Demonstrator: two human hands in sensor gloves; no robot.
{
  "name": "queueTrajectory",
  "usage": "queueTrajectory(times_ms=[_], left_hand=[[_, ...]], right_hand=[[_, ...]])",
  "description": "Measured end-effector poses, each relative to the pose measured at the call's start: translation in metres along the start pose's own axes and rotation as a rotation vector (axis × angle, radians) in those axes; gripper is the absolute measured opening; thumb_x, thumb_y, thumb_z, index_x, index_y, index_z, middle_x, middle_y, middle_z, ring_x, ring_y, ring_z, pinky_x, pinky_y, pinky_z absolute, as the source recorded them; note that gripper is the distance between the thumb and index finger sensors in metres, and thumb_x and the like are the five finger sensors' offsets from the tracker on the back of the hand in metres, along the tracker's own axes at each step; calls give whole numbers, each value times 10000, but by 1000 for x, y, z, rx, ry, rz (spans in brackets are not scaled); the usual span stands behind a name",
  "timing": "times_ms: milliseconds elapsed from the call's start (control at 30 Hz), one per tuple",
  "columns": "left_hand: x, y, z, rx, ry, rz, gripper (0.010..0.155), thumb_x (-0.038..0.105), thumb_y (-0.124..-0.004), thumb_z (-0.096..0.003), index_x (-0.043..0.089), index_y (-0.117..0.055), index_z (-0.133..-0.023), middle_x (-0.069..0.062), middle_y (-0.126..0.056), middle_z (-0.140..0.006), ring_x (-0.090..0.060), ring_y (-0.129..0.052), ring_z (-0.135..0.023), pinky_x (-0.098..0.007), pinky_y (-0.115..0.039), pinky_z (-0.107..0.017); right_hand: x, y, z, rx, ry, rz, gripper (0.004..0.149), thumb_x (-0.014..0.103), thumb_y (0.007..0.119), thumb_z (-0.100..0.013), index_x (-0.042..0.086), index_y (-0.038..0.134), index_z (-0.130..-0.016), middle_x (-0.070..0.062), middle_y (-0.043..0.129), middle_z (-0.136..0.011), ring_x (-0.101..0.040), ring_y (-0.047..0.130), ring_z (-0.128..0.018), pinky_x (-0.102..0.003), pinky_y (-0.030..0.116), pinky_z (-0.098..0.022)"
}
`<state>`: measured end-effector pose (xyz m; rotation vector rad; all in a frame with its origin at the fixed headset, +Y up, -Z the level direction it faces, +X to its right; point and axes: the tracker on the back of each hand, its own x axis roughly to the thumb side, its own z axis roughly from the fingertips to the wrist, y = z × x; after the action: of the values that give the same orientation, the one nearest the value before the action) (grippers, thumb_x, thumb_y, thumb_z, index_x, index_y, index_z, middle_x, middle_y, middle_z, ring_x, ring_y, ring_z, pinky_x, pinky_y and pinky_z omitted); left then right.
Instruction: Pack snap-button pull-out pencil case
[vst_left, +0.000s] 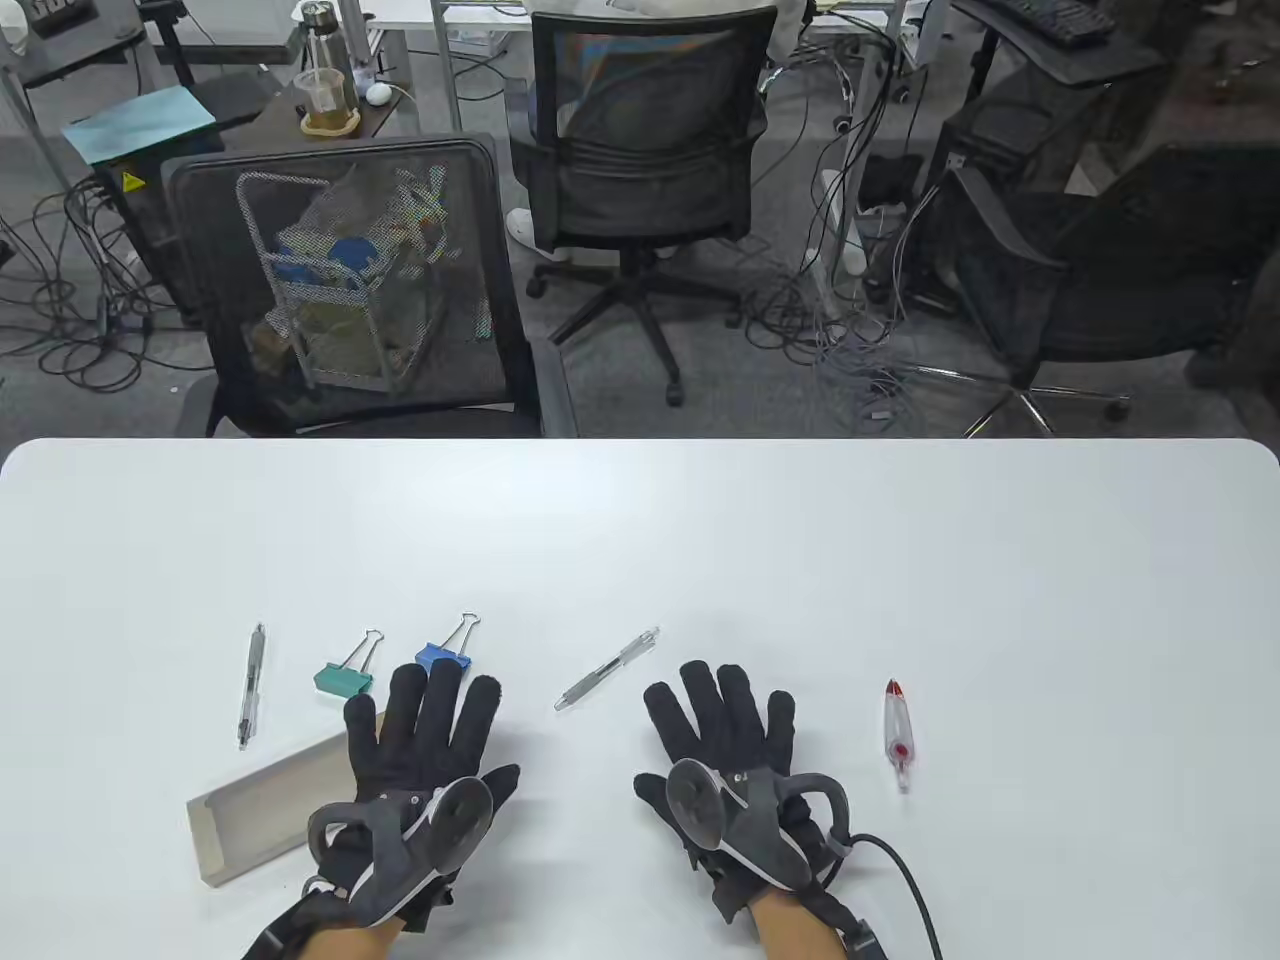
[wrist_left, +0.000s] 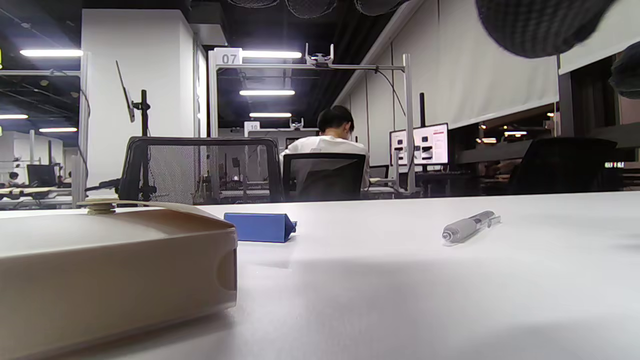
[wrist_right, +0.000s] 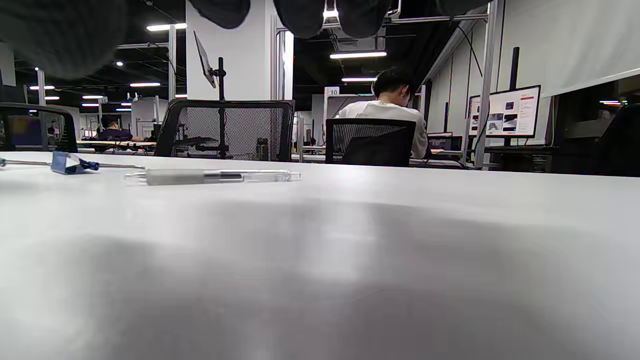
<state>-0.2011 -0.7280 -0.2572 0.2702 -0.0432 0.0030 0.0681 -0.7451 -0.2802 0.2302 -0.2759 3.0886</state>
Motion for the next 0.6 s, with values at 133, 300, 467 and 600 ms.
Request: queueTrajectory(times_ms=[133,300,467,600], left_hand=[[0,1,0,-3,2,4,857,689,-699,-345,485,-366,-1107,102,-309,-1243,-277,-323,-1229,-656,-232,-845],[-2,0,-1,-5,6,11,856,688,-701,-345,485,-366,-1107,103,-307,-1244,-277,-319,-1230,-656,-227,-846],[-2,0,-1,-3,0,5,855,688,-703,-345,483,-372,-1107,103,-311,-1244,-277,-323,-1229,-657,-230,-845],[-2,1,-1,-5,2,-2,856,688,-702,-345,483,-371,-1107,102,-312,-1244,-277,-323,-1229,-657,-231,-845]], right_hand=[[1,0,0,6,0,-16,811,756,646,-359,533,310,-1062,130,296,-1249,-241,355,-1158,-629,346,-804],[1,1,0,10,-1,-24,808,755,647,-361,533,313,-1063,130,295,-1250,-242,355,-1158,-629,346,-804],[1,2,0,5,0,-28,809,756,646,-359,533,314,-1063,128,296,-1250,-241,356,-1158,-629,346,-804],[2,2,0,11,-2,-30,808,756,645,-361,533,314,-1063,127,295,-1250,-243,354,-1157,-628,345,-804]])
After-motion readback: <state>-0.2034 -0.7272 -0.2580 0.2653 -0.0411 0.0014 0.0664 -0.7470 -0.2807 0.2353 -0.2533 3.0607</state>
